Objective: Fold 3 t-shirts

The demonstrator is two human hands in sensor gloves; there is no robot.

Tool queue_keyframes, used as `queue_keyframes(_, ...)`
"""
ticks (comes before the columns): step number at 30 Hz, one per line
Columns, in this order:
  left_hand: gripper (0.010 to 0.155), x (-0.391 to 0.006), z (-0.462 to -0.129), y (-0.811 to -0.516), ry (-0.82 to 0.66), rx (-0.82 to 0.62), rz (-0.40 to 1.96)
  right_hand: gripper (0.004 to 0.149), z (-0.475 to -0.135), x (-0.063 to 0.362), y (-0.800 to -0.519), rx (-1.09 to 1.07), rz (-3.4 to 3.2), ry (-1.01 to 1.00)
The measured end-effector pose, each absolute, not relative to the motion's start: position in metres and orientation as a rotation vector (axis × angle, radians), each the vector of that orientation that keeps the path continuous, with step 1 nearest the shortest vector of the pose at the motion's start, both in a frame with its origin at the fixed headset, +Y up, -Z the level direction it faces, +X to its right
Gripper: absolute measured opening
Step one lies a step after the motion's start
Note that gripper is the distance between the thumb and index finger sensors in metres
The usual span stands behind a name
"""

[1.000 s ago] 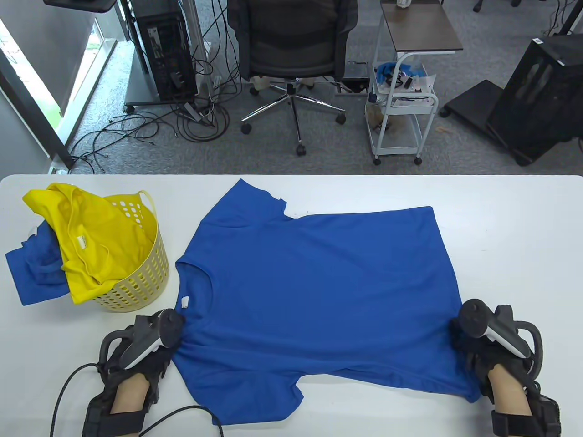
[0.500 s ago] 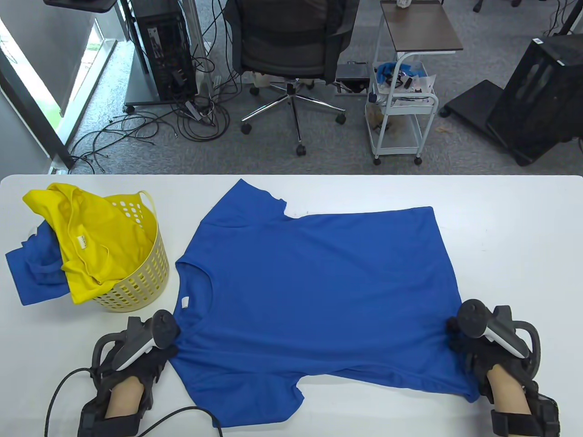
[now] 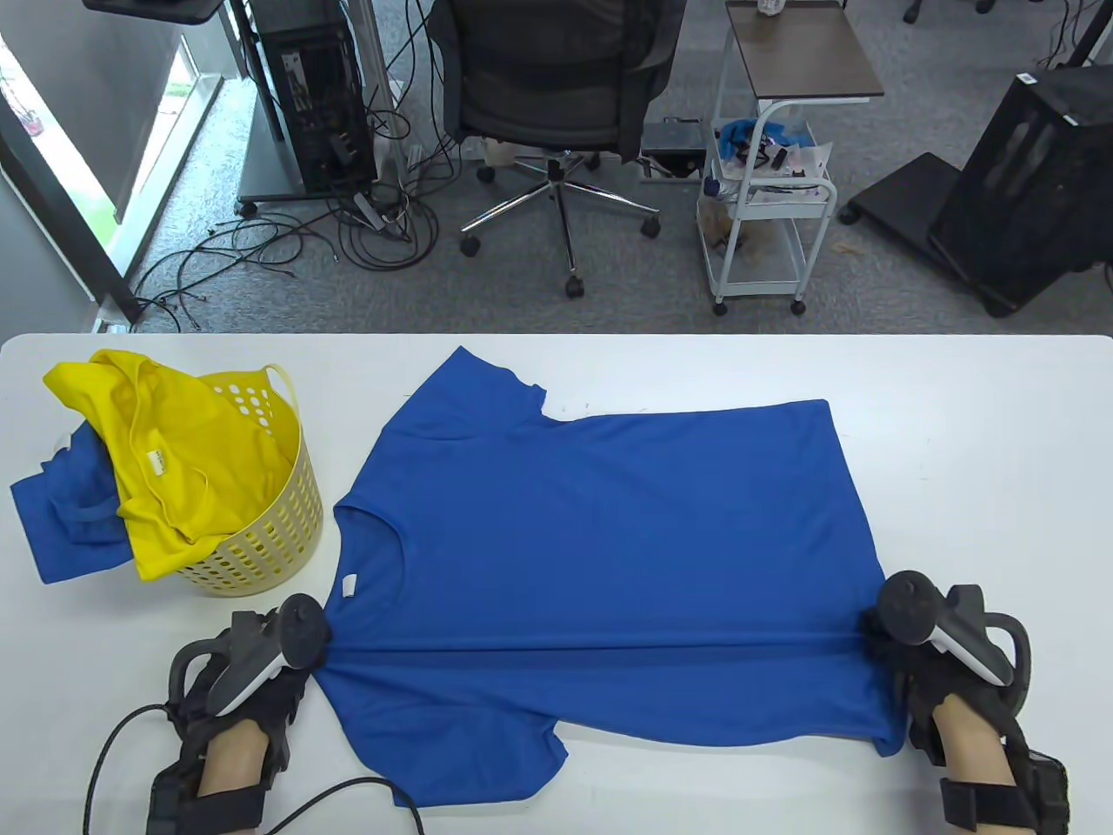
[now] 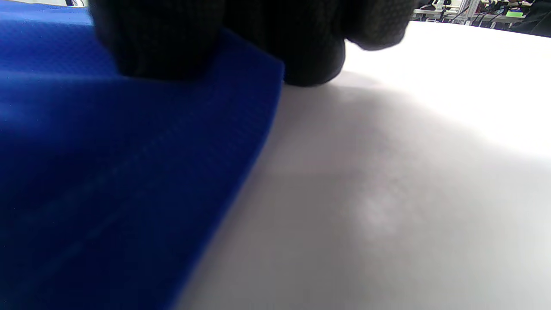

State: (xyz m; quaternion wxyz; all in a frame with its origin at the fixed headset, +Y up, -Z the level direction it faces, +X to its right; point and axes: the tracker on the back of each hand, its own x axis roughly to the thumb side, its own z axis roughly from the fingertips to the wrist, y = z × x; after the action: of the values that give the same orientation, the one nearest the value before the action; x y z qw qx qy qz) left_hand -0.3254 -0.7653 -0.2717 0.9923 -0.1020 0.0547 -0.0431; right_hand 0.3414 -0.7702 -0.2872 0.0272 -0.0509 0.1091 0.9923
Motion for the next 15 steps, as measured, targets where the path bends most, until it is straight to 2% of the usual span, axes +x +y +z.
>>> queue_keyframes(2, 0.040, -0.328, -0.272, -0.759, 0.118, -0.164, -0.079, 0.039, -0.287, 0.343, -0.765, -0.177, 3.059, 0.303)
queue_keyframes(3, 0.040, -0.329, -0.272, -0.750, 0.121, -0.102, -0.046, 0.039, -0.286, 0.343, -0.759, -0.188, 3.057, 0.197)
queue_keyframes(5, 0.040, -0.331, -0.266, -0.727, 0.118, 0.095, 0.011, 0.040, -0.280, 0.346, -0.733, -0.191, 2.999, -0.163)
queue_keyframes(7, 0.040, -0.331, -0.255, -0.705, 0.107, 0.308, 0.037, 0.040, -0.266, 0.348, -0.705, -0.205, 2.887, -0.682)
queue_keyframes(8, 0.040, -0.331, -0.249, -0.696, 0.102, 0.413, 0.030, 0.040, -0.262, 0.348, -0.697, -0.194, 2.864, -0.808)
queue_keyframes(9, 0.040, -0.331, -0.245, -0.692, 0.097, 0.457, -0.008, 0.040, -0.258, 0.348, -0.693, -0.173, 2.865, -0.879)
queue_keyframes(10, 0.041, -0.330, -0.245, -0.692, 0.094, 0.436, -0.037, 0.040, -0.259, 0.348, -0.693, -0.153, 2.882, -0.836)
queue_keyframes(12, 0.041, -0.330, -0.252, -0.707, 0.084, 0.252, -0.081, 0.040, -0.267, 0.347, -0.709, -0.074, 2.958, -0.510)
queue_keyframes(13, 0.041, -0.330, -0.255, -0.713, 0.089, 0.160, -0.089, 0.039, -0.272, 0.348, -0.717, -0.051, 2.994, -0.314)
queue_keyframes(14, 0.041, -0.330, -0.259, -0.724, 0.074, 0.048, -0.076, 0.039, -0.278, 0.347, -0.732, -0.016, 3.005, 0.067)
queue_keyframes(15, 0.041, -0.330, -0.263, -0.730, 0.063, -0.038, -0.078, 0.039, -0.280, 0.347, -0.740, -0.046, 2.999, 0.223)
